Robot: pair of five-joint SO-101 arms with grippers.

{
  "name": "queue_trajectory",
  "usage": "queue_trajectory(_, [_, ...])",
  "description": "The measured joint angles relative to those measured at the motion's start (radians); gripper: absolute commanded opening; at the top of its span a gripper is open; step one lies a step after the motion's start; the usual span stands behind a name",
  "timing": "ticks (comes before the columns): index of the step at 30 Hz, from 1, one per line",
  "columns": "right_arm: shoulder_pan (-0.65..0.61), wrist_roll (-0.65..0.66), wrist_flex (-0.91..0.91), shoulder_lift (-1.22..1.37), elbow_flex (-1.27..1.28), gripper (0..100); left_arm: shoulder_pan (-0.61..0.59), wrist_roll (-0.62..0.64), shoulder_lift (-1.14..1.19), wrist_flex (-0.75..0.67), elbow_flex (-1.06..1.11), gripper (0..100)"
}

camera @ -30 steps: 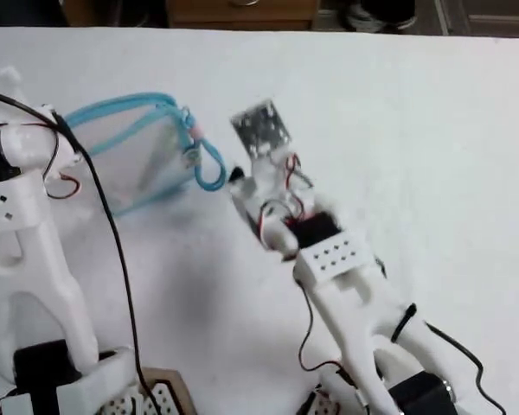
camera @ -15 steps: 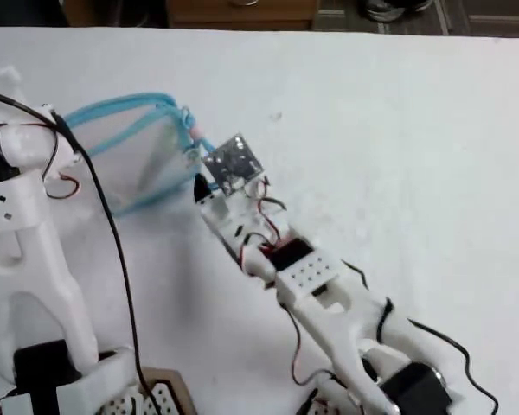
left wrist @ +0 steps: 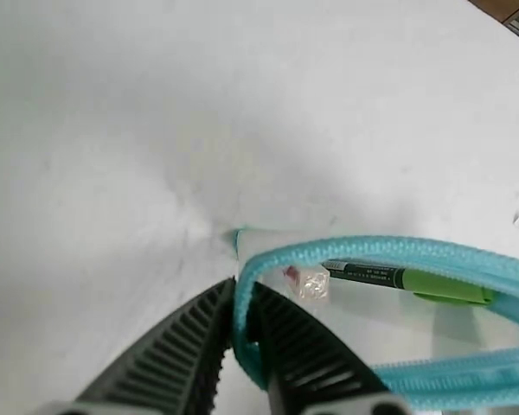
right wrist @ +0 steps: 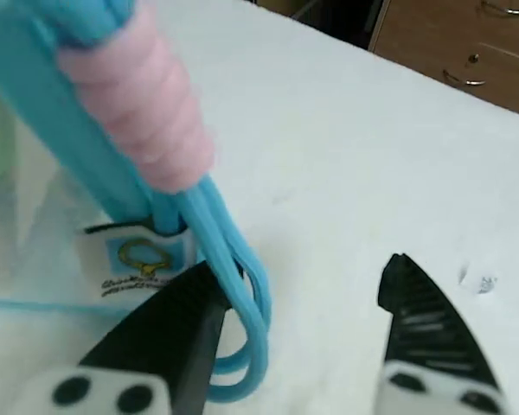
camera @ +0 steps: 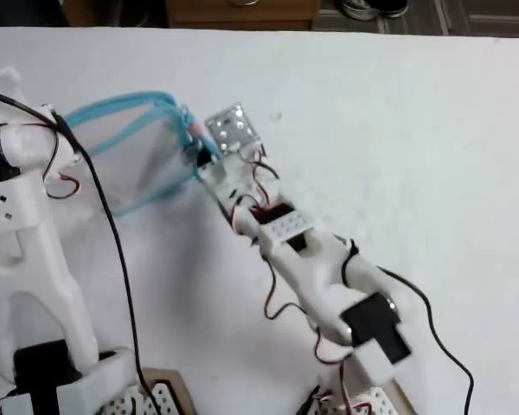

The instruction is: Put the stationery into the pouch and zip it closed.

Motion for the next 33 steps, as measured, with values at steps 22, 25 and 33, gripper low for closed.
queue_trajectory(22, [0.046,0.0,-0.298,-0.018,0.008,1.7,-0.003,0.0,0.0,0.0,0.0,2])
queue_trajectory(25, [0.075,0.0,-0.298,-0.12,0.077,1.7,-0.002,0.0,0.0,0.0,0.0,2])
queue_trajectory(33, [0.187,0.0,-0.298,-0.405,0.213,1.7,-0.002,0.0,0.0,0.0,0.0,2])
